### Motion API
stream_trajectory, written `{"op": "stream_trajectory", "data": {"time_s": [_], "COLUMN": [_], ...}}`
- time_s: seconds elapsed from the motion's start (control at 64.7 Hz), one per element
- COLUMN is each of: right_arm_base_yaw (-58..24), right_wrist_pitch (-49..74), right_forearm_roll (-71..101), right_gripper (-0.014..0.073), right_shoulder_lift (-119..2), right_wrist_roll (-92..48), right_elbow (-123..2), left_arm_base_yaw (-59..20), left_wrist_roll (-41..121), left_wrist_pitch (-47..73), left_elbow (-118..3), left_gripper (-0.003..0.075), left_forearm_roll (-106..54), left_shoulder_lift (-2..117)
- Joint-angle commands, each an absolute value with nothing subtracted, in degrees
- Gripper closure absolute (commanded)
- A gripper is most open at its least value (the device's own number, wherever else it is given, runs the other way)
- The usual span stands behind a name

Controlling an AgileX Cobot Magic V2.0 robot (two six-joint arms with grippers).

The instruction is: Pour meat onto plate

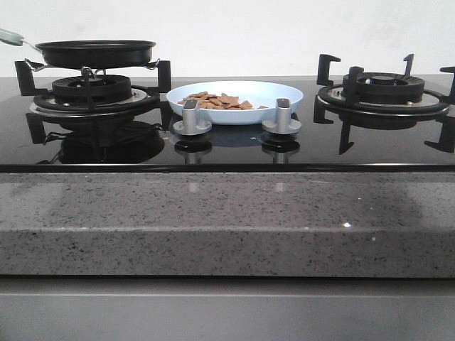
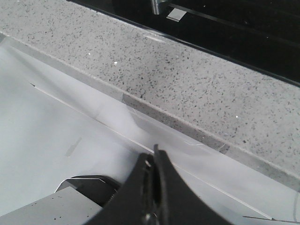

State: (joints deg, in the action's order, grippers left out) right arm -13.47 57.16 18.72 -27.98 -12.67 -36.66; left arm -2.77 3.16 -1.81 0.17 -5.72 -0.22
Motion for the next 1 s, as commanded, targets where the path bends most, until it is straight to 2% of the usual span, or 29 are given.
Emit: {"op": "stream_trajectory", "data": {"time_s": [0.0, 0.417, 0.525, 0.788, 0.989], "right_arm_base_yaw": [-13.41, -13.41, -12.53, -2.80, -1.40], "right_wrist_pitch": [54.05, 53.87, 51.97, 26.44, 11.31], "right_forearm_roll": [20.11, 20.12, 17.76, 15.02, 15.02], "right_gripper": [0.0713, 0.0713, 0.0713, 0.0713, 0.0713], "right_shoulder_lift": [-28.05, -27.98, -24.61, -11.24, -2.85], "right_wrist_roll": [-13.04, -13.04, -13.24, -13.28, -13.28], "right_elbow": [-38.16, -38.16, -37.33, -22.09, -8.64], "left_arm_base_yaw": [-2.77, -2.77, -2.77, -2.77, -2.77], "left_wrist_roll": [2.63, 2.63, 2.63, 2.63, 2.63], "left_wrist_pitch": [-6.69, -6.69, -6.69, -6.69, -6.69], "left_elbow": [0.48, 0.48, 0.48, 0.48, 0.48], "left_gripper": [0.0741, 0.0741, 0.0741, 0.0741, 0.0741], "left_forearm_roll": [-6.17, -6.17, -6.17, -6.17, -6.17], "left_shoulder_lift": [-1.10, -1.10, -1.10, -1.10, -1.10]}}
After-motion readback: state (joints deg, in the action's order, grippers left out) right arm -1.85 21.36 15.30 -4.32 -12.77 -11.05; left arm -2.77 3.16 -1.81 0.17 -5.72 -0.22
